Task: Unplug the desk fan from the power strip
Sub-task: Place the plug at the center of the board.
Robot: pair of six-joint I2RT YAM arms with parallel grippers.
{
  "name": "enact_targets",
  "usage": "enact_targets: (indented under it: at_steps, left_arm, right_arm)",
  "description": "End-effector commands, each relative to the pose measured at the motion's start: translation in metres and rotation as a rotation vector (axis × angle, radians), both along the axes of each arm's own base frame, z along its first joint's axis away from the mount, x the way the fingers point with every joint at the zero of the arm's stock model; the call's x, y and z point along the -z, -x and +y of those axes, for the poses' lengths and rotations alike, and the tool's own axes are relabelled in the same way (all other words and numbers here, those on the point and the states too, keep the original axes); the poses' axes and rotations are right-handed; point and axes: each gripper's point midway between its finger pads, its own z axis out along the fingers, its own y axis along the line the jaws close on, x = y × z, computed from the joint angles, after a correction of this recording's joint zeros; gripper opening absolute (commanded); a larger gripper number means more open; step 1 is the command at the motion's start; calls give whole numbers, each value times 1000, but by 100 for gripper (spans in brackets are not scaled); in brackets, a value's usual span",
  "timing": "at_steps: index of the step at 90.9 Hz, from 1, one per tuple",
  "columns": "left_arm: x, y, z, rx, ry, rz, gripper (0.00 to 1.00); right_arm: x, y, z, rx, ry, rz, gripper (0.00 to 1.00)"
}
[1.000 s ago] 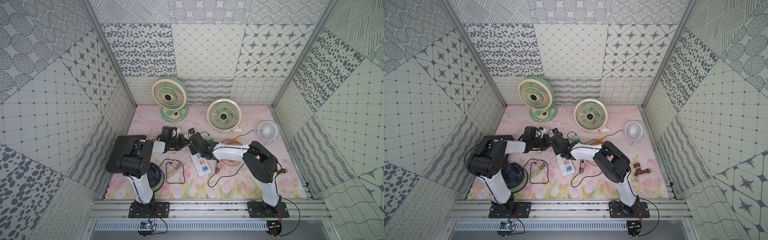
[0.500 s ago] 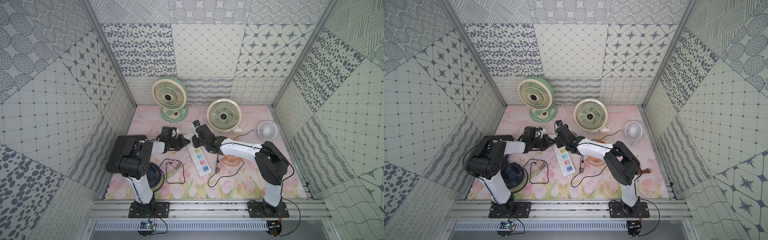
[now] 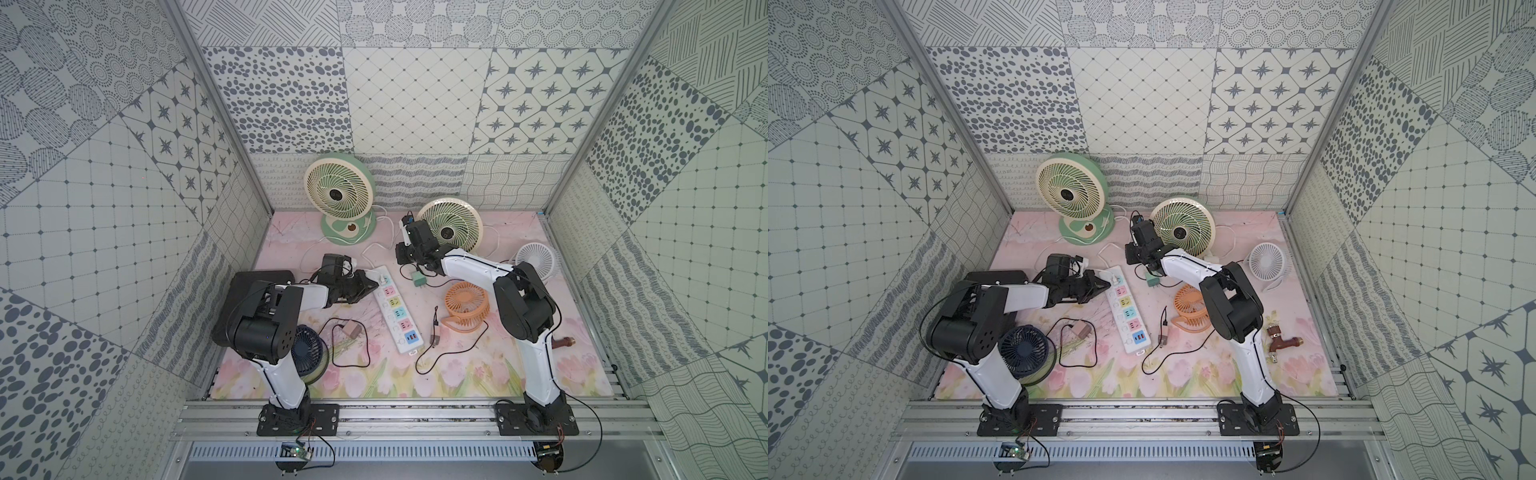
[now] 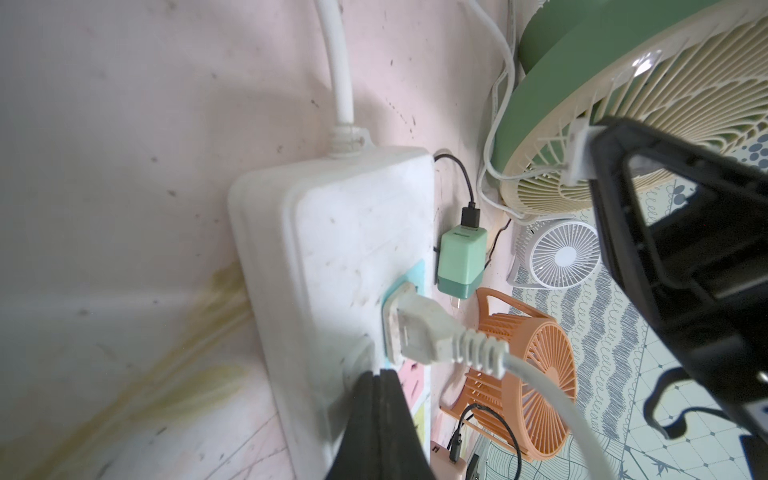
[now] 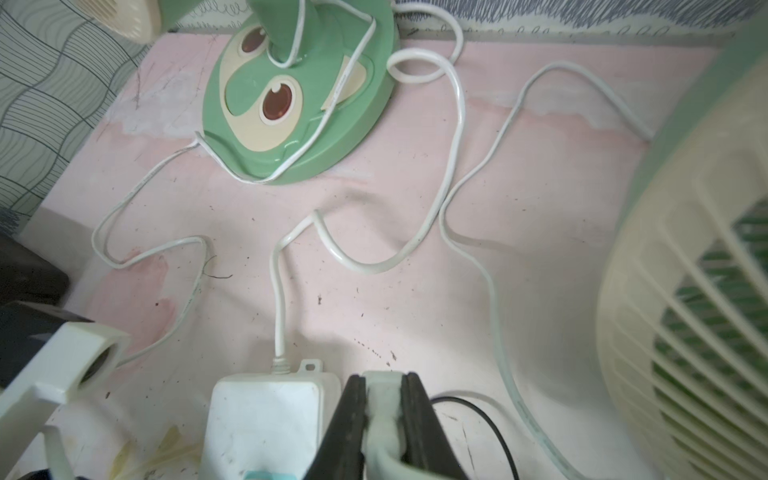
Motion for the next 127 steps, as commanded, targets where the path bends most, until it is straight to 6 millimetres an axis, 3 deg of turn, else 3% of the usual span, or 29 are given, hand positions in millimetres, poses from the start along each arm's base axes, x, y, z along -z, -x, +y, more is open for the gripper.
enact_targets:
  at_steps: [1, 17, 34, 53, 79, 90, 115, 127]
  left_arm:
    - [13, 9, 9, -13, -59, 49, 0]
    - [10, 9, 8, -9, -53, 40, 0]
    - [8, 8, 8, -10, -53, 35, 0]
    - [11, 8, 6, -8, -45, 42, 0]
    - [12, 8, 7, -10, -44, 44, 0]
    - [12, 7, 6, -9, -40, 46, 0]
    - [11, 8, 6, -8, -41, 45, 0]
    - [11, 8, 6, -9, -43, 43, 0]
  right_arm:
    - [9, 0, 13, -35, -14, 40, 17]
    - [13, -1, 17, -42, -11, 58, 26]
    - [-9, 8, 14, -48, -12, 25, 37]
    - [-35, 34, 12, -77, -5, -9, 46]
    - [-39, 66, 11, -121, -7, 6, 49]
    - [-38, 81, 23, -200, -23, 13, 48]
    - [-16, 103, 38, -309, -11, 32, 39]
    - [-9, 112, 51, -365, 26, 7, 40]
